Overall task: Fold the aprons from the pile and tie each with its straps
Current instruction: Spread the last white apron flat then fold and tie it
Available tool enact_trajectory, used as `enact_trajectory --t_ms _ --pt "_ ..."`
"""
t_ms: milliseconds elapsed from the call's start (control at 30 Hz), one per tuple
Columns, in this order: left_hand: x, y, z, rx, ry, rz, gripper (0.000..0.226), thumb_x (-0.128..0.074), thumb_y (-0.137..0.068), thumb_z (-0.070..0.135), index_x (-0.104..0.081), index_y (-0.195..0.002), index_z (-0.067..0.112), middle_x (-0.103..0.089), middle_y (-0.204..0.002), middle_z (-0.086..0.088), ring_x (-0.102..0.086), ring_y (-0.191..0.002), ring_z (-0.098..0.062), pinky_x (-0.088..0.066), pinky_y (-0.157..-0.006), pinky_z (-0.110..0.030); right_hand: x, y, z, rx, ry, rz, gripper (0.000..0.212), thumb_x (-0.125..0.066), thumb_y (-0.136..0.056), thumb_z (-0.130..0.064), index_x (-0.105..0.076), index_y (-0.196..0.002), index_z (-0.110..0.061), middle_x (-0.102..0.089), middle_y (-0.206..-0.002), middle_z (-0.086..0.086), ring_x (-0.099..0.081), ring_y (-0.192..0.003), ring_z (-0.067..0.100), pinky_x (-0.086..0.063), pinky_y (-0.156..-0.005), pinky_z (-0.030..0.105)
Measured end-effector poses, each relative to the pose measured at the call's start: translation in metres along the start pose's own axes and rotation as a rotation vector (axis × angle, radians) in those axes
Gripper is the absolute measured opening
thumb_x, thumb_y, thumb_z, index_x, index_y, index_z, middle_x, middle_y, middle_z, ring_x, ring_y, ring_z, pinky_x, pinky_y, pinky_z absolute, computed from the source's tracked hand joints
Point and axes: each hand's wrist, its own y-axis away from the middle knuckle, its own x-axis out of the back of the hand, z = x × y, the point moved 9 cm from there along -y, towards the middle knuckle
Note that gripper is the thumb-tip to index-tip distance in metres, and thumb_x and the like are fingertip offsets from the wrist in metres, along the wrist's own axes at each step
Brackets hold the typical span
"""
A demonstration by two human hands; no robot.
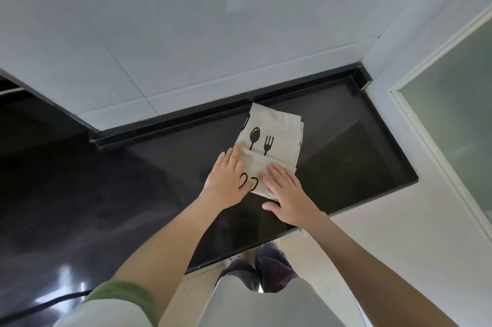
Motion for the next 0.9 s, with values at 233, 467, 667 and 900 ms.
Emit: enact_trajectory --t_ms 233,467,667,900 --pt "-0.004 0.017 -0.02 -0.186 0.078 -0.055 0.089 -0.06 -0.089 0.05 -0.011 -0.154 0.014 0.014 -0.161 -0.004 0.007 -0.149 -0.021 0.014 -0.114 -0.027 0.011 0.007 0.005 0.037 -0.046 0.114 0.031 -0.076 -0.078 -0.007 -0.066 -0.107 -0.004 -0.066 -0.118 0.013 -0.062 -0.114 0.032 -0.05 -0.097 0.05" --pt "0.008 0.02 -0.022 -0.166 0.312 0.13 0.043 -0.053 -0.098 0.021 -0.046 -0.14 0.015 -0.021 -0.159 0.001 -0.01 -0.149 -0.016 0.001 -0.118 -0.024 0.028 0.01 0.037 -0.493 -0.612 -0.023 0.022 -0.053 -0.097 -0.028 -0.063 -0.115 -0.021 -0.064 -0.106 -0.012 -0.058 -0.102 0.009 -0.044 -0.088 0.021" --pt "-0.002 0.027 -0.038 0.185 0.818 0.03 0.036 -0.046 -0.1 0.036 -0.052 -0.129 0.016 -0.067 -0.107 -0.004 -0.061 -0.099 -0.02 -0.045 -0.089 -0.031 0.029 0.021 0.051 -0.63 -1.155 0.223 0.014 -0.051 -0.098 -0.027 -0.055 -0.111 -0.022 -0.063 -0.107 -0.006 -0.06 -0.104 0.011 -0.046 -0.085 0.019" --pt "-0.004 0.024 -0.047 0.371 0.951 0.06 0.032 -0.042 -0.101 0.039 -0.055 -0.112 0.012 -0.065 -0.103 0.0 -0.06 -0.094 -0.016 -0.047 -0.084 -0.033 0.015 0.015 0.053 -0.741 -1.025 0.127 0.017 -0.059 -0.093 -0.024 -0.057 -0.11 -0.021 -0.064 -0.106 -0.006 -0.061 -0.101 0.01 -0.051 -0.081 0.024"
